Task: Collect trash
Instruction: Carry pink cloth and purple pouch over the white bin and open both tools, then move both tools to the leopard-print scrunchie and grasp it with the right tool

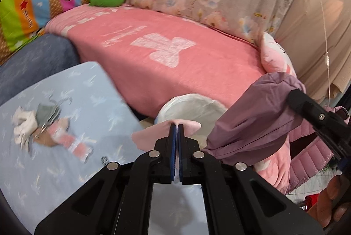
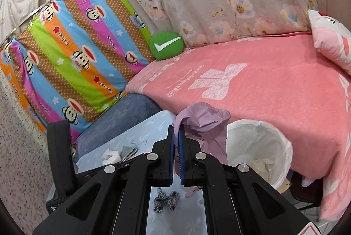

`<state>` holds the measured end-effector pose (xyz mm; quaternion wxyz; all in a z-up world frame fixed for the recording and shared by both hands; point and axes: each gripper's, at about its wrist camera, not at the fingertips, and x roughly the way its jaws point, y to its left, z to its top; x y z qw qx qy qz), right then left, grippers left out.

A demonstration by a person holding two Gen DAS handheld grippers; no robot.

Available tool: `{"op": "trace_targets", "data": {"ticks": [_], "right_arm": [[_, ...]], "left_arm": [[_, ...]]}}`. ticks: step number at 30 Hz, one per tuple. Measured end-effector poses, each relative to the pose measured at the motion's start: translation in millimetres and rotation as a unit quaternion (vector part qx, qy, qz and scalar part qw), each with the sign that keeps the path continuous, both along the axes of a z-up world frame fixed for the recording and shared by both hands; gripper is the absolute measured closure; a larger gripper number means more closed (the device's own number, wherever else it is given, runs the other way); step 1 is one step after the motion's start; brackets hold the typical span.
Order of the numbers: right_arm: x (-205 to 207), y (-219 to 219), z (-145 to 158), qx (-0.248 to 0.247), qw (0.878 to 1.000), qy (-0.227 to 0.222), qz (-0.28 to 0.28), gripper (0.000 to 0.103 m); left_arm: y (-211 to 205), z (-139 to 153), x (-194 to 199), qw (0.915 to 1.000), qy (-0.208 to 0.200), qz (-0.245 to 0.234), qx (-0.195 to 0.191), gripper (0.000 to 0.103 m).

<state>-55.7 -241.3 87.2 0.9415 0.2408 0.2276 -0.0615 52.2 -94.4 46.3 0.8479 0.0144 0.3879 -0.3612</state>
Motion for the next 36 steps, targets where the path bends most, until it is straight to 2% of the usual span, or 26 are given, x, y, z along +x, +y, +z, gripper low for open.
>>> {"op": "trace_targets", "data": {"ticks": [8,12,17,18,20,23,26,30,36], "right_arm": [[0.2,-36.5,-2.4,-0.005,0.999,0.011,-0.034,0.099],[2.9,-44.5,-7.7,-0.005,0.999,0.018,-0.041,0.099],[5.4,-46.4,-9.7,-0.009,0.999,0.02,-0.047,0.093],[6.0,-46.2,-9.5,-0.011,0.999,0.021,-0.047,0.093],[7.2,-46.7,-9.8,-0.011,0.999,0.022,-0.048,0.093],[6.2,-44.4,-9.5,-0.01,0.999,0.023,-0.048,0.092],[5.9,-41.2,-8.3,-0.007,0.999,0.023,-0.048,0.084],[7.5,-35.5,-7.8,-0.009,0.999,0.024,-0.042,0.084],[11.1,-24.5,-9.6,-0.015,0.999,0.03,-0.03,0.082]], "left_arm": [[-53.0,-2.3,5.4,0.9989,0.015,-0.045,0.0,0.101],[-65.6,-3.2,4.1,0.9981,0.017,-0.06,0.004,0.101],[-73.1,-4.3,5.7,0.9979,0.019,-0.06,0.015,0.099],[-72.6,-4.8,7.1,0.998,0.022,-0.057,0.015,0.096],[-70.5,-5.6,9.1,0.9984,0.023,-0.048,0.016,0.075],[-61.6,-1.9,7.6,0.9995,0.001,-0.027,0.014,0.05],[-55.3,0.9,7.5,0.9996,-0.012,-0.019,0.016,0.047],[-46.9,0.6,11.0,0.9995,-0.02,-0.004,0.024,0.047],[-28.7,-6.8,14.1,0.9995,-0.01,0.02,0.022,0.047]]}}
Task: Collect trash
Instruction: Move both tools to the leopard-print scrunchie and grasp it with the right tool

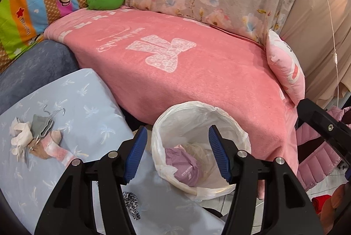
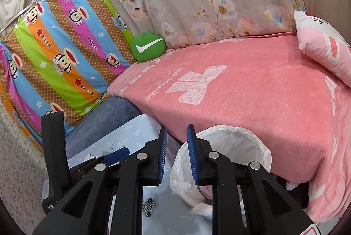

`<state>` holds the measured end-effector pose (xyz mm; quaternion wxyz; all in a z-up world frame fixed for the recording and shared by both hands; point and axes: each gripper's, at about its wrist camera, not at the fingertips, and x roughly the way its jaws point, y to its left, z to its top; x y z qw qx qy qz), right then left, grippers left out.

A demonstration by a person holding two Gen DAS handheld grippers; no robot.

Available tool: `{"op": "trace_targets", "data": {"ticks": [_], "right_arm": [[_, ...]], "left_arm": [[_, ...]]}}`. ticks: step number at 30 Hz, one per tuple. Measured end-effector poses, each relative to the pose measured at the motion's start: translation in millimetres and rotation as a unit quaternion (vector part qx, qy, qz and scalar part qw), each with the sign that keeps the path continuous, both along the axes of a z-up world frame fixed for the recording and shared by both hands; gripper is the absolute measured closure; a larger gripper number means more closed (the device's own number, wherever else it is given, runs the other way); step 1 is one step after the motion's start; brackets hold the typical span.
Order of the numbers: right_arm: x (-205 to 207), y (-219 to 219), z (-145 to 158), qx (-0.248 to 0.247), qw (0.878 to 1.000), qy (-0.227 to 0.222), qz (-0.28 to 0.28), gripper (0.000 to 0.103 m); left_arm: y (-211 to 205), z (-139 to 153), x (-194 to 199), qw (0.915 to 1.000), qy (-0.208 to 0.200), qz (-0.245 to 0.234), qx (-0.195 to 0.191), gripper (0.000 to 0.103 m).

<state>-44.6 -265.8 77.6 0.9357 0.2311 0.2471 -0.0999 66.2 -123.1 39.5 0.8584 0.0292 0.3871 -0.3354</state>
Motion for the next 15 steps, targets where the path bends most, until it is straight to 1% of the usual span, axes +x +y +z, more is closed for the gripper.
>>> {"op": "trace_targets", "data": {"ticks": [2,4,9,15], "right_arm": [[1.3,5.0,-0.9,-0.001,1.0,0.003,0.004,0.08],[2.2,10.4,-2.1,-0.003,1.0,0.005,0.008,0.075],[6.9,24.2,-5.1,-0.008,1.0,0.013,0.02,0.073],[16.4,44.3,-13.7,-0.011,0.999,0.03,0.038,0.065]], "left_arm": [[6.1,-2.6,1.2,1.0,0.003,0.008,0.001,0.047],[11.0,-4.1,1.9,0.9999,0.004,0.016,0.002,0.047],[30.4,-6.7,5.1,0.9993,0.006,0.037,0.001,0.047],[56.2,-14.7,9.4,0.9976,0.006,0.068,0.012,0.045]]}}
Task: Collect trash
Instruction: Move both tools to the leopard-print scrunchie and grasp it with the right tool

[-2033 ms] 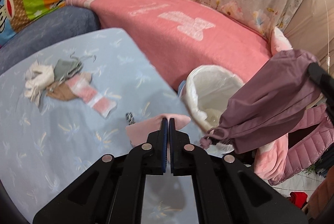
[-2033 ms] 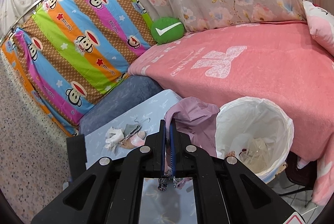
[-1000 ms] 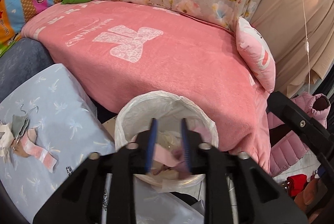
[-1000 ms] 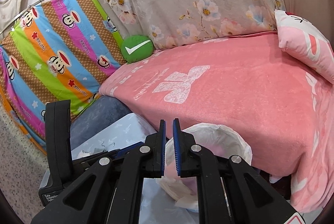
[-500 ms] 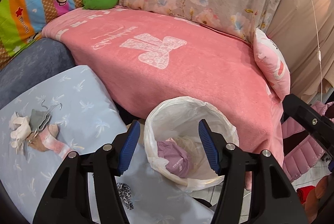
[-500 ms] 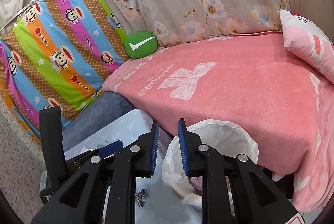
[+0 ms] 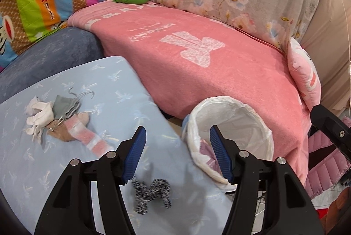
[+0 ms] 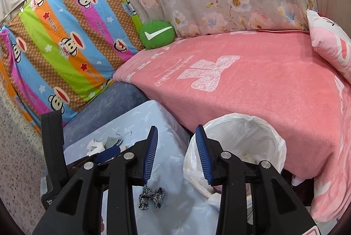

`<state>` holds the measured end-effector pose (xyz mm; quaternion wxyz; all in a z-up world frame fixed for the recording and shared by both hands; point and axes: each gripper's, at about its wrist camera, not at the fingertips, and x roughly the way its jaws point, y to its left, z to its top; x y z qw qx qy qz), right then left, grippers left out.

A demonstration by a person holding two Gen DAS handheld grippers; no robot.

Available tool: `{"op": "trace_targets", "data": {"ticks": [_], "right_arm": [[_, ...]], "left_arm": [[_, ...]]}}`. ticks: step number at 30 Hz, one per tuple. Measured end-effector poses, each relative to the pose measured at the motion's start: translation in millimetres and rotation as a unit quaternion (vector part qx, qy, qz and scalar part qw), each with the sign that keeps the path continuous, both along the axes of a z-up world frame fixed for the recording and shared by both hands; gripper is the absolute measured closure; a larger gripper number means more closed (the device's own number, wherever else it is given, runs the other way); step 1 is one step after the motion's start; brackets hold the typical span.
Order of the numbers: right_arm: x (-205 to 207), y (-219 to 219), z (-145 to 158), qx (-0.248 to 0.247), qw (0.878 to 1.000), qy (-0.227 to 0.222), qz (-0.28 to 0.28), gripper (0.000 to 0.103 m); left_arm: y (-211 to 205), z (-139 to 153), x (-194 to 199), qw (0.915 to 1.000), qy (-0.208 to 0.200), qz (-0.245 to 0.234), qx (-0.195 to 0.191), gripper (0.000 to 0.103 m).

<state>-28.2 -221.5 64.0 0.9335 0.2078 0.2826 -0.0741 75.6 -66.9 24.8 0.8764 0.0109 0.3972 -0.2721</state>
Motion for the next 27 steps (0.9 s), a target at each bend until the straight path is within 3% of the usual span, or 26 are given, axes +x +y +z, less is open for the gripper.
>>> {"op": "trace_targets", "data": {"ticks": [7,13,16,27], "right_arm": [[15.0,28.4,-17.1,0.0,0.999,0.026,0.028,0.062],[29.4,56.6,-38.2,0.0,0.997,0.054,0.054,0.057],[34.6,72.7,-53.0,-0.001,0.995,0.069,0.066,0.052],[59.2,124.1,-124.2,-0.001,0.984,0.143,0.106,0.051]], "left_arm": [[38.8,-10.3,6.5,0.9989,0.007,0.046,0.003,0.04],[70.2,-21.2,9.4,0.9955,0.003,0.089,0.031,0.037],[85.2,-27.9,10.1,0.993,0.004,0.111,0.039,0.031],[135.2,-56.3,13.1,0.9845,0.028,0.163,0.058,0.022]]}}
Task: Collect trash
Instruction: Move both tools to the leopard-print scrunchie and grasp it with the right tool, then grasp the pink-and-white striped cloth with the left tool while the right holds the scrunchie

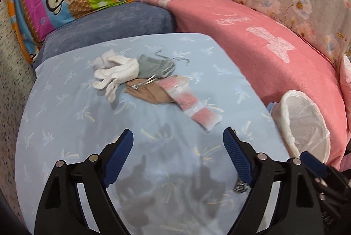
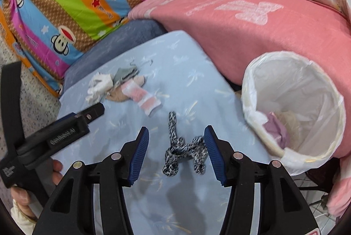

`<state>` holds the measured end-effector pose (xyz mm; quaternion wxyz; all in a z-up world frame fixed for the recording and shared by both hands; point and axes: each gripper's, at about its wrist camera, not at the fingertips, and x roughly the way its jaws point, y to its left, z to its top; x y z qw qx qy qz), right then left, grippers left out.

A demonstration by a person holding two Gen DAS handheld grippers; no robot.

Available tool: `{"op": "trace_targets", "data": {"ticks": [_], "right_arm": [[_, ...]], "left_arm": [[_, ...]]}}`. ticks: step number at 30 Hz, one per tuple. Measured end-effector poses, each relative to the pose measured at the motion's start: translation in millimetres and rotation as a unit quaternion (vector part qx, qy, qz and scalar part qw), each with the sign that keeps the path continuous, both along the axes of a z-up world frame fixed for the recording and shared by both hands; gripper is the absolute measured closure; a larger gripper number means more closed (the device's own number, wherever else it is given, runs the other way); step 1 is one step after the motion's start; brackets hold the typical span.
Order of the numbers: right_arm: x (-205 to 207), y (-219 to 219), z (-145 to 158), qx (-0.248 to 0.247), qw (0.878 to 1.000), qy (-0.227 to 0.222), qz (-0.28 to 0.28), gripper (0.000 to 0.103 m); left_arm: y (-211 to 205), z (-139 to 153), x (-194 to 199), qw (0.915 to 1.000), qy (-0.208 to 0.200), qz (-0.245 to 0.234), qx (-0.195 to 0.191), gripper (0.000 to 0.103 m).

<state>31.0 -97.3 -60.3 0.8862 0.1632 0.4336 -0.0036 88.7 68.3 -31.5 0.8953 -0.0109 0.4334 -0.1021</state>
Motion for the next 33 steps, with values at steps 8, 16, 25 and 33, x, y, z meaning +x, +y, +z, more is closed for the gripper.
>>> {"op": "trace_targets", "data": {"ticks": [8,16,25,33], "right_arm": [[16.4,24.4,-41.7,-0.009,0.999,0.042,0.016,0.051],[27.6,29.3,-64.7,-0.016,0.998,0.064,0.02,0.054],[38.0,28.7,-71.0,-0.021,0.997,0.071,0.026,0.089],[63.3,11.8,-38.1,-0.003,1.0,0.031,0.003,0.089]], "left_arm": [[24.7,-21.2,4.8,0.9994,0.025,0.025,-0.001,0.021],[32.5,-38.1,15.1,0.9985,0.045,0.031,-0.005,0.021],[25.4,-48.2,34.8,0.9978,0.058,0.028,-0.011,0.021],[1.6,-47.6,64.9,0.9975,0.058,0.022,-0.035,0.015]]}}
